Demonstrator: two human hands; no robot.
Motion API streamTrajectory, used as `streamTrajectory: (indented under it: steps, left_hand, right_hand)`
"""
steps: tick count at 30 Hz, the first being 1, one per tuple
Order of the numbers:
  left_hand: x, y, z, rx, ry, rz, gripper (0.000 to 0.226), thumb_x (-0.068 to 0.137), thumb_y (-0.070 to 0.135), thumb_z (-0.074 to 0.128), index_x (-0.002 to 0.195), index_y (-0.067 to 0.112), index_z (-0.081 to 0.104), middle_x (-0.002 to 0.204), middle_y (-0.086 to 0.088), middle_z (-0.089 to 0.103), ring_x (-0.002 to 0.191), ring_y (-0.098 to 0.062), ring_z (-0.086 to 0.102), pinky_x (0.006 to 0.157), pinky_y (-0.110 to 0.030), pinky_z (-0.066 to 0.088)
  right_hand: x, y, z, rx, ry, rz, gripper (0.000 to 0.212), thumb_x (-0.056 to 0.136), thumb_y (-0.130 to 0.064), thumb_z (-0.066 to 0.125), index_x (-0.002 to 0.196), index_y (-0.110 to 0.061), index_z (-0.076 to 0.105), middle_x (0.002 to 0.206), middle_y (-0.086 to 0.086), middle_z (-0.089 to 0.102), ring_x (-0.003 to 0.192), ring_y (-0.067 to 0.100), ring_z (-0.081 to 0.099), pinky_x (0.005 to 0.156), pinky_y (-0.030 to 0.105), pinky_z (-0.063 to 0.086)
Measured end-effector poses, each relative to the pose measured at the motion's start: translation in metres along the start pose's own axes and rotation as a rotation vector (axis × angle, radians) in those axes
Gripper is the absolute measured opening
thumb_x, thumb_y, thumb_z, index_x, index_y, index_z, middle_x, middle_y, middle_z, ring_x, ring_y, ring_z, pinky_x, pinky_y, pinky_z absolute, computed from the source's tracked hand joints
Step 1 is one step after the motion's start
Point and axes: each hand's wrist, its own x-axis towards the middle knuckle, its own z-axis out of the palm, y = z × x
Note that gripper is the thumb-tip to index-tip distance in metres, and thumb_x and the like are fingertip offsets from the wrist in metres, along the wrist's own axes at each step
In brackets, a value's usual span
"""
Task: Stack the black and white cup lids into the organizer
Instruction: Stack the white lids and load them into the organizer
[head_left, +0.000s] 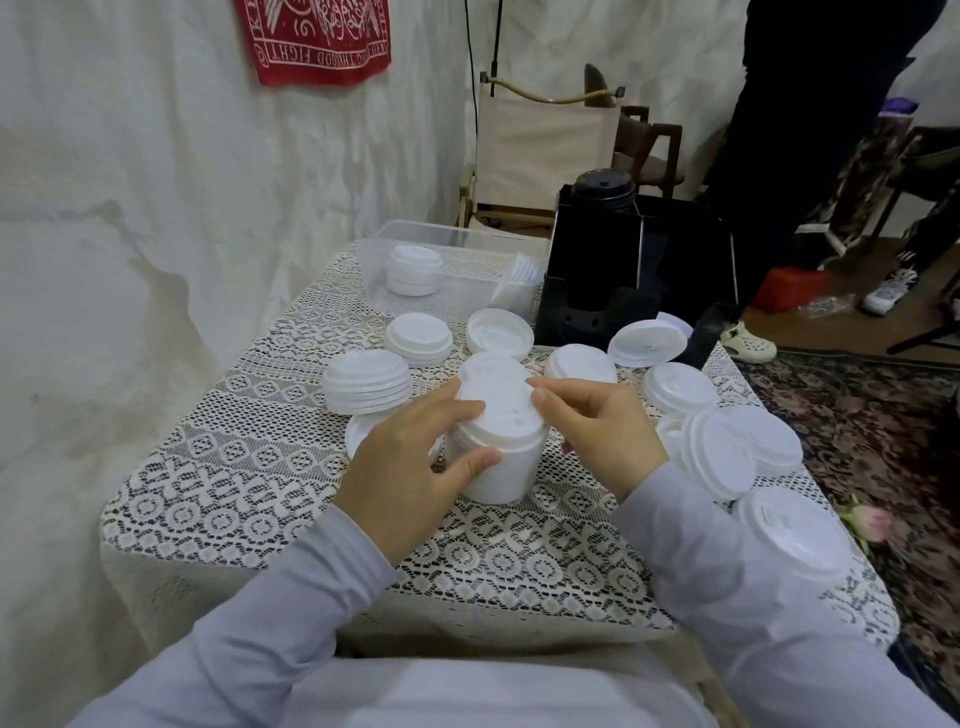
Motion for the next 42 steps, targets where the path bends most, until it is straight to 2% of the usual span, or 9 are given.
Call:
streamTrajectory:
  steps: [8,12,16,19,23,28,32,37,42]
  left_hand:
    - [-0.003,-0.010,0.002,-0.008,-0.009,0.030,0.055,0.071,0.052,0.066,0.109,0.011,0.069,0.125,-0.011,0.060,0.113,-0.010,0.052,0.098,-0.011,0.033]
    - [-0.004,-0.005,0.001,0.004,-0.007,0.000,0.052,0.073,0.046,0.071,0.112,0.013,0.068,0.127,-0.009,0.059,0.113,-0.016,0.056,0.095,-0.028,0.046]
    - [-0.011,0.005,0.003,-0.068,-0.015,-0.129,0.044,0.083,0.036,0.068,0.124,0.023,0.060,0.130,-0.002,0.057,0.115,-0.019,0.056,0.095,-0.040,0.049]
    - [-0.015,0.011,0.005,-0.130,-0.069,-0.232,0.046,0.088,0.029,0.061,0.133,0.031,0.050,0.123,0.011,0.053,0.118,-0.011,0.052,0.100,-0.035,0.045]
    - [-0.012,0.015,0.005,-0.203,-0.103,-0.328,0.043,0.088,0.030,0.057,0.130,0.034,0.048,0.122,0.008,0.057,0.105,-0.012,0.058,0.082,-0.032,0.049]
    - [-0.014,0.019,0.008,-0.324,-0.096,-0.389,0.041,0.090,0.024,0.056,0.129,0.035,0.048,0.121,0.004,0.059,0.095,-0.010,0.053,0.075,-0.023,0.043]
    - [-0.021,0.024,0.011,-0.475,-0.038,-0.416,0.034,0.090,0.015,0.056,0.116,0.038,0.054,0.125,0.007,0.056,0.110,-0.010,0.055,0.084,-0.024,0.046]
    - [-0.023,0.030,0.016,-0.537,0.052,-0.419,0.029,0.085,0.028,0.053,0.111,0.040,0.058,0.125,0.012,0.056,0.115,-0.007,0.052,0.099,-0.040,0.045]
    - [-0.013,0.043,0.016,-0.624,0.076,-0.400,0.024,0.090,0.021,0.059,0.103,0.041,0.063,0.121,0.016,0.056,0.114,0.002,0.050,0.100,-0.033,0.042]
  right_hand:
    - [-0.004,0.002,0.006,-0.015,0.016,-0.018,0.014,0.089,-0.023,0.063,0.097,-0.033,0.068,0.097,-0.016,0.069,0.090,0.017,0.065,0.079,0.026,0.052]
    - [-0.005,0.000,0.005,-0.033,-0.013,-0.009,0.012,0.090,-0.024,0.060,0.096,-0.032,0.067,0.093,-0.014,0.068,0.085,0.011,0.061,0.078,0.027,0.051]
    - [-0.004,-0.001,0.003,0.096,-0.121,0.161,0.012,0.088,-0.029,0.063,0.099,-0.028,0.067,0.104,0.004,0.069,0.101,0.019,0.063,0.098,0.043,0.047]
    - [-0.006,0.003,0.005,0.122,-0.175,0.227,0.036,0.076,-0.043,0.068,0.110,-0.031,0.065,0.112,-0.001,0.068,0.108,0.019,0.061,0.102,0.045,0.044]
    - [-0.008,0.002,0.004,0.200,-0.163,0.266,0.021,0.084,-0.031,0.068,0.105,-0.029,0.067,0.112,-0.002,0.069,0.109,0.019,0.062,0.102,0.045,0.044]
    - [-0.015,-0.007,0.003,0.314,-0.146,0.346,0.015,0.085,-0.019,0.067,0.099,-0.021,0.067,0.095,0.006,0.072,0.089,0.023,0.062,0.085,0.038,0.047]
    - [-0.021,-0.012,0.002,0.405,-0.143,0.404,0.021,0.084,-0.013,0.068,0.104,-0.014,0.064,0.088,0.003,0.072,0.075,0.015,0.064,0.069,0.025,0.050]
    - [-0.030,-0.017,-0.001,0.459,-0.124,0.425,0.024,0.079,-0.011,0.072,0.102,-0.013,0.065,0.082,0.001,0.073,0.071,0.013,0.068,0.068,0.029,0.053]
    - [-0.034,-0.026,-0.010,0.483,-0.036,0.359,0.029,0.072,-0.011,0.079,0.098,-0.012,0.066,0.094,0.014,0.071,0.069,0.015,0.068,0.064,0.031,0.051]
